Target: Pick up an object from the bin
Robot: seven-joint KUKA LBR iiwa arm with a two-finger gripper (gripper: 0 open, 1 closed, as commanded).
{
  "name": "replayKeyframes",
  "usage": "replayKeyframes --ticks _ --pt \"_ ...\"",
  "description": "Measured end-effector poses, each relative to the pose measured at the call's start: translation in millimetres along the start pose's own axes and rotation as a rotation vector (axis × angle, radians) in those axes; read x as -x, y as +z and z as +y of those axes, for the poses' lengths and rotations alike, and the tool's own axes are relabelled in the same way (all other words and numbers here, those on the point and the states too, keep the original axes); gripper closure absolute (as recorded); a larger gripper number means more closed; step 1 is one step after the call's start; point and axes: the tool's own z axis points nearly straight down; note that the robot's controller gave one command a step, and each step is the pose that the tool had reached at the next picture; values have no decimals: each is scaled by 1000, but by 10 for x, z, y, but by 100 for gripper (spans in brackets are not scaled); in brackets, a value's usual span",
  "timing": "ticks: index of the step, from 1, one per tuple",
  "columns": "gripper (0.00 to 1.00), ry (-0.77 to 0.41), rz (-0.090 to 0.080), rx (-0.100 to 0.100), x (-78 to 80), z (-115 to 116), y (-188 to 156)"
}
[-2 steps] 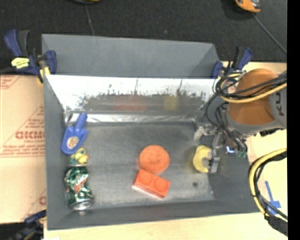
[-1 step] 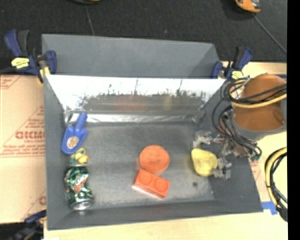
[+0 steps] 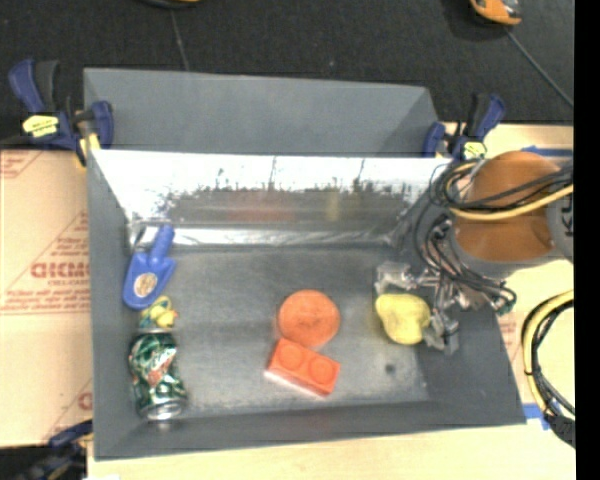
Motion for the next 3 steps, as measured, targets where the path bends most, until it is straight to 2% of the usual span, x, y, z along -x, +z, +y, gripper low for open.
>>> replayKeyframes --ticks 1,3 --pt "100 128 -5 -2 422 -81 8" --pt "100 130 -4 -3 417 -89 -116"
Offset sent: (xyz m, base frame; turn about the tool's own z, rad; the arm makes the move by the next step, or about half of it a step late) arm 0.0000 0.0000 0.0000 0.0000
